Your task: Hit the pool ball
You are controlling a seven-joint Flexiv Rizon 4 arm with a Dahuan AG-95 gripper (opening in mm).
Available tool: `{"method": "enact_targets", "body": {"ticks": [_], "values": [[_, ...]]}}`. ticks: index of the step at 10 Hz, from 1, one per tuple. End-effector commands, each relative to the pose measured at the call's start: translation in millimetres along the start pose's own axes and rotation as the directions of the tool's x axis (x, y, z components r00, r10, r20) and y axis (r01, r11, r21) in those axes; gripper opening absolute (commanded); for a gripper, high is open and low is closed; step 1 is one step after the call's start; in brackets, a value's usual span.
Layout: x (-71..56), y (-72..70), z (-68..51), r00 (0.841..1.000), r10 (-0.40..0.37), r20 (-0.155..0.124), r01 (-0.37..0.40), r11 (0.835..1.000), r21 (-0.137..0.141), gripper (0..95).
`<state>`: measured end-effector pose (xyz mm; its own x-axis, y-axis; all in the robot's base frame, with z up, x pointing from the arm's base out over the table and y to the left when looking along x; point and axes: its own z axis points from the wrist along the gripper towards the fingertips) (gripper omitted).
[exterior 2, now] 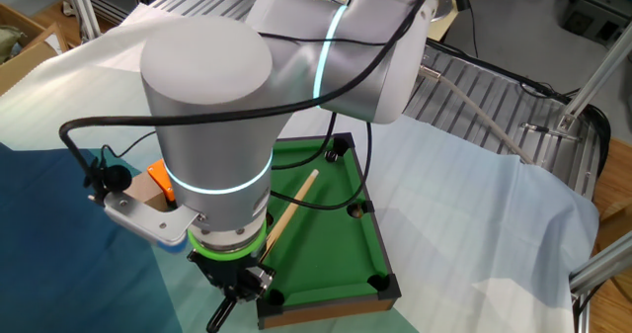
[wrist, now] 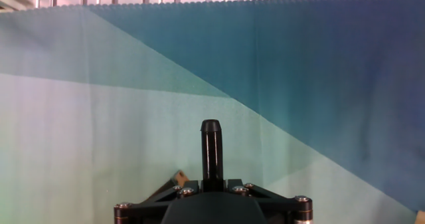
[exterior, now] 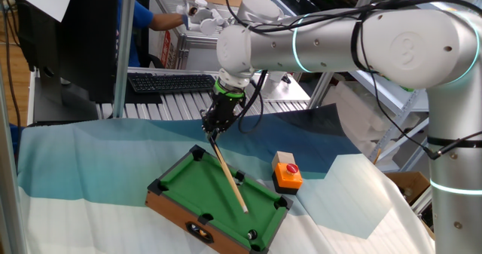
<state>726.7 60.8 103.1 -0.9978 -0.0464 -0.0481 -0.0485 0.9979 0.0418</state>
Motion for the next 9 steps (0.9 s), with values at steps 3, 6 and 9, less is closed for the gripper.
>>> {"method": "enact_targets", "body": {"ticks": [3,6,9], "values": [[0.4,-0.5,-1.9,1.0,0.009,0.024,-0.009,1.0,-0.01,0.0],[6.0,0.7,-4.6,1.0,0.006,0.026,-0.006,1.0,-0.005,0.0],[13.2,0.2,-0.5,1.0,0.009,0.028,-0.009,1.0,-0.007,0.0]]}}
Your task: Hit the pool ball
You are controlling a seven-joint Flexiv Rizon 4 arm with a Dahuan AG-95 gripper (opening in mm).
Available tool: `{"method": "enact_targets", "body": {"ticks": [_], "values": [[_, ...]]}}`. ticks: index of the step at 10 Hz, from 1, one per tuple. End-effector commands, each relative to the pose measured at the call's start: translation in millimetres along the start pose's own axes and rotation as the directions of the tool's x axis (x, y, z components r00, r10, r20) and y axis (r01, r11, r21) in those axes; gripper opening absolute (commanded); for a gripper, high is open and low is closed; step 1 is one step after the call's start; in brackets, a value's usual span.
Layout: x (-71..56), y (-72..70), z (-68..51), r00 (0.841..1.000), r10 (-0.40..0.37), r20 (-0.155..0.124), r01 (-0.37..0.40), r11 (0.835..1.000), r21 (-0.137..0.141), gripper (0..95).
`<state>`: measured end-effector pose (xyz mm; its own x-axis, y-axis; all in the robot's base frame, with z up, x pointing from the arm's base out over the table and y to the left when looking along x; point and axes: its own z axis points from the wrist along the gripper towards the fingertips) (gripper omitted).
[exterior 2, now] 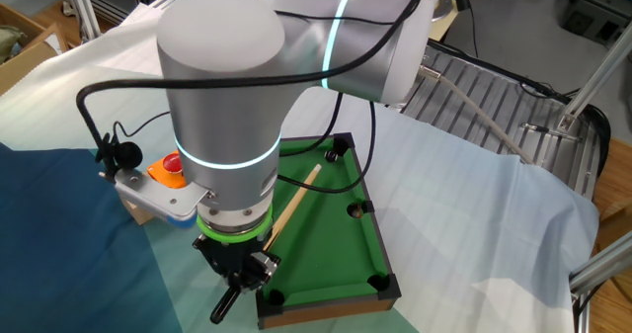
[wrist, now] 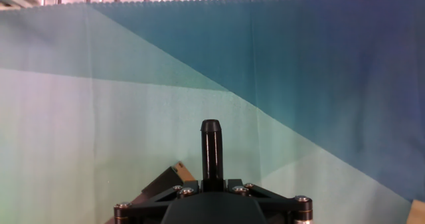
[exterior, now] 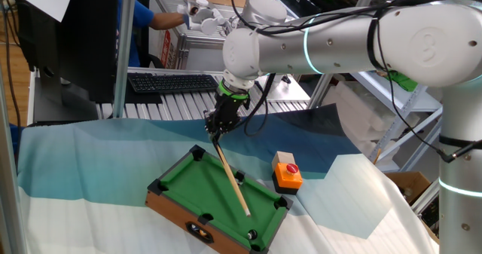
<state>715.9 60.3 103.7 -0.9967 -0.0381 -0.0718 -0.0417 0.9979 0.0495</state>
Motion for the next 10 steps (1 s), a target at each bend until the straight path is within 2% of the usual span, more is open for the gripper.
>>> {"method": "enact_targets", "body": {"ticks": [1,10], "values": [[4.6,-0.1,1.7,1.0,0.002,0.005,-0.002,1.0,0.0,0.0],[15.0,-4.2,0.8,1.0,0.007,-0.001,-0.007,1.0,-0.005,0.0]]}}
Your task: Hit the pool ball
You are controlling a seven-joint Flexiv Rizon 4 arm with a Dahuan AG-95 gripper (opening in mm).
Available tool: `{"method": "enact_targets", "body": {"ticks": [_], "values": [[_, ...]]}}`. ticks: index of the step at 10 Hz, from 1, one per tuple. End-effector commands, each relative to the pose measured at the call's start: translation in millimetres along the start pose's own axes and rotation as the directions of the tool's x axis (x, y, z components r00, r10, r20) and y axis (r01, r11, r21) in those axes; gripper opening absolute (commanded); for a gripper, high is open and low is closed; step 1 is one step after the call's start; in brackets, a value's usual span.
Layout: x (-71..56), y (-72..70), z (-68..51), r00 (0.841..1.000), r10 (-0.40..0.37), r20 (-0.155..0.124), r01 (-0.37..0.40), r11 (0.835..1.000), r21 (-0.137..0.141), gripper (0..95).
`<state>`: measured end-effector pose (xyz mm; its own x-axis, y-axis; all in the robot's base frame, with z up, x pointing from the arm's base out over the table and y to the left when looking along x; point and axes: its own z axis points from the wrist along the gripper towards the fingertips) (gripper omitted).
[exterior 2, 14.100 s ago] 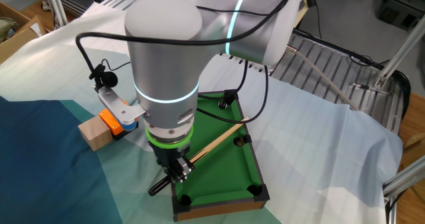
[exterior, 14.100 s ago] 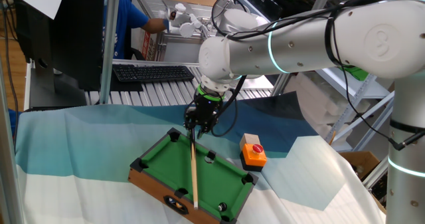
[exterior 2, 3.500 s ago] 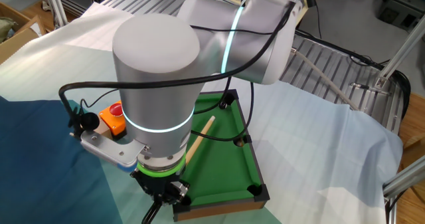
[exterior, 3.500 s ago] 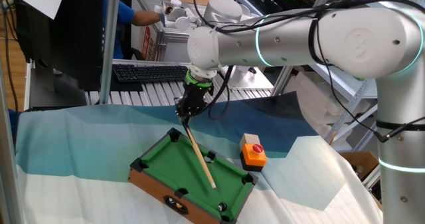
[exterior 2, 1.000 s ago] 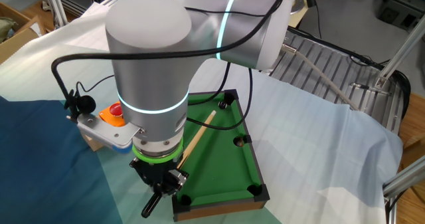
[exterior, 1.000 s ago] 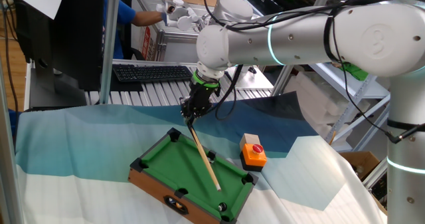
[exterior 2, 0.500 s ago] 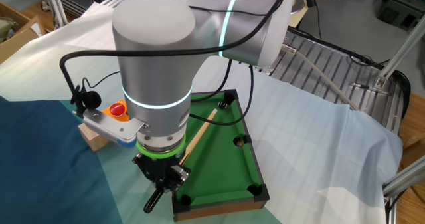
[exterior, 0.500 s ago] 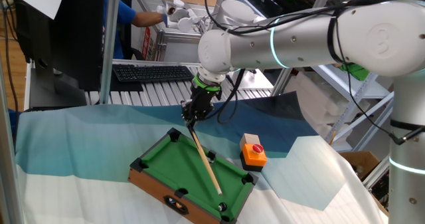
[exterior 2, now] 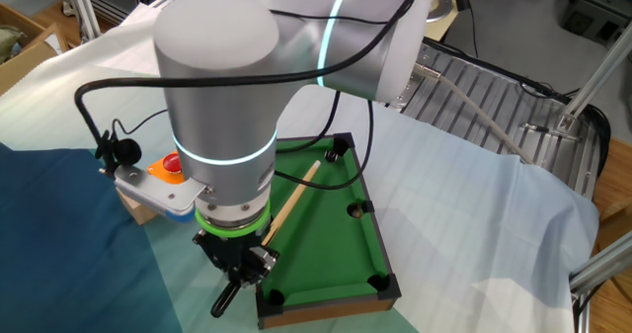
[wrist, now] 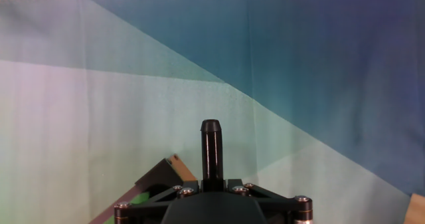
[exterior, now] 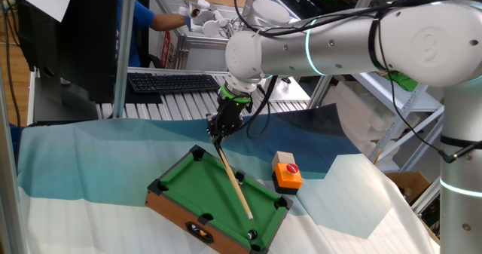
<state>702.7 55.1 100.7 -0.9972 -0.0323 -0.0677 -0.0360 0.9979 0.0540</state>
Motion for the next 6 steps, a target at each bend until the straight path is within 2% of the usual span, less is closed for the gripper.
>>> {"method": "enact_targets", "body": {"ticks": [1,6], "values": [[3.0,0.8,-1.4,1.0,0.002,0.004,-0.002,1.0,-0.001,0.0],[6.6,1.5,-3.3,1.0,0.005,0.007,-0.005,1.0,0.002,0.0]]}}
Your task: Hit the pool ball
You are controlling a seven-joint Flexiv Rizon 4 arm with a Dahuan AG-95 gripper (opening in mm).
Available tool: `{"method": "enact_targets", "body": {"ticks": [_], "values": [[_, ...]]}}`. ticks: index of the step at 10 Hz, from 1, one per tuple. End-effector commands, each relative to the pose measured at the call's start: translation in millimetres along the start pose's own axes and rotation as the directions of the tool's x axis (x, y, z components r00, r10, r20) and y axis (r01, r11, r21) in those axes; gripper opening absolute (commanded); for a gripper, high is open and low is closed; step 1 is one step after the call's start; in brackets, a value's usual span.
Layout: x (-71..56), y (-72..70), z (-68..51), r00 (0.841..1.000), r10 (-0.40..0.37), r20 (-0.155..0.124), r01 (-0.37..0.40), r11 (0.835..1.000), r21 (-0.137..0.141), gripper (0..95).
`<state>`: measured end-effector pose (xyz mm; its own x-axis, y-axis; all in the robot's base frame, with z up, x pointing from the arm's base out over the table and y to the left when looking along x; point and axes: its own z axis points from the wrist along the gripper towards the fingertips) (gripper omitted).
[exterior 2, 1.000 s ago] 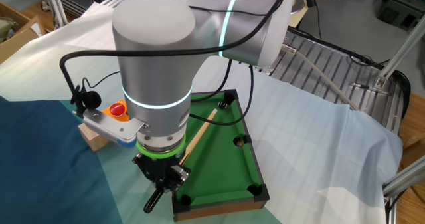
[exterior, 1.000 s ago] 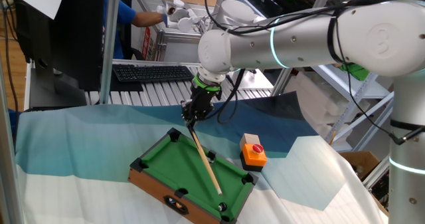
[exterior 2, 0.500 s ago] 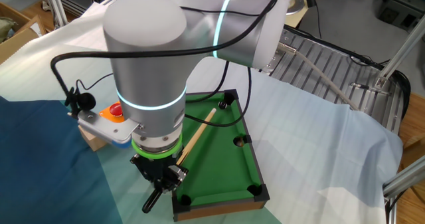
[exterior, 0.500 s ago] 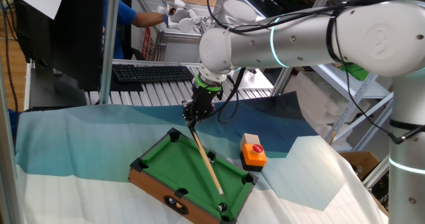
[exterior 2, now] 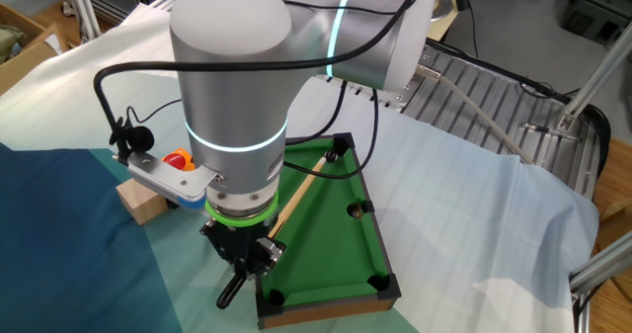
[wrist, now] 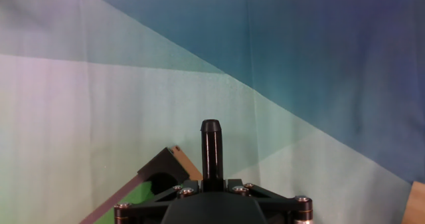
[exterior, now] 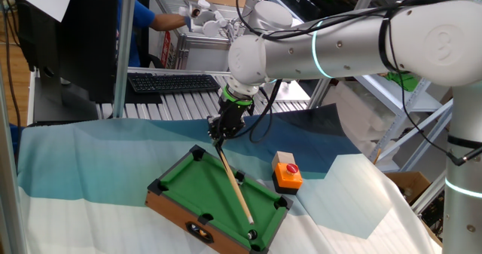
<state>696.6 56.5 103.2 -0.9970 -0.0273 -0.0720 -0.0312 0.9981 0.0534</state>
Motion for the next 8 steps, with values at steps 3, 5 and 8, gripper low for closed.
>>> {"method": "enact_targets", "body": {"ticks": [3,5,8], "values": [[1.0,-0.5,-2.8,1.0,0.003,0.011,-0.003,1.0,0.001,0.0],[1.4,-0.6,-3.6,1.0,0.006,0.016,-0.006,1.0,0.0,0.0],[1.8,-0.9,-5.3,1.0,0.007,0.022,-0.007,1.0,0.001,0.0]]}}
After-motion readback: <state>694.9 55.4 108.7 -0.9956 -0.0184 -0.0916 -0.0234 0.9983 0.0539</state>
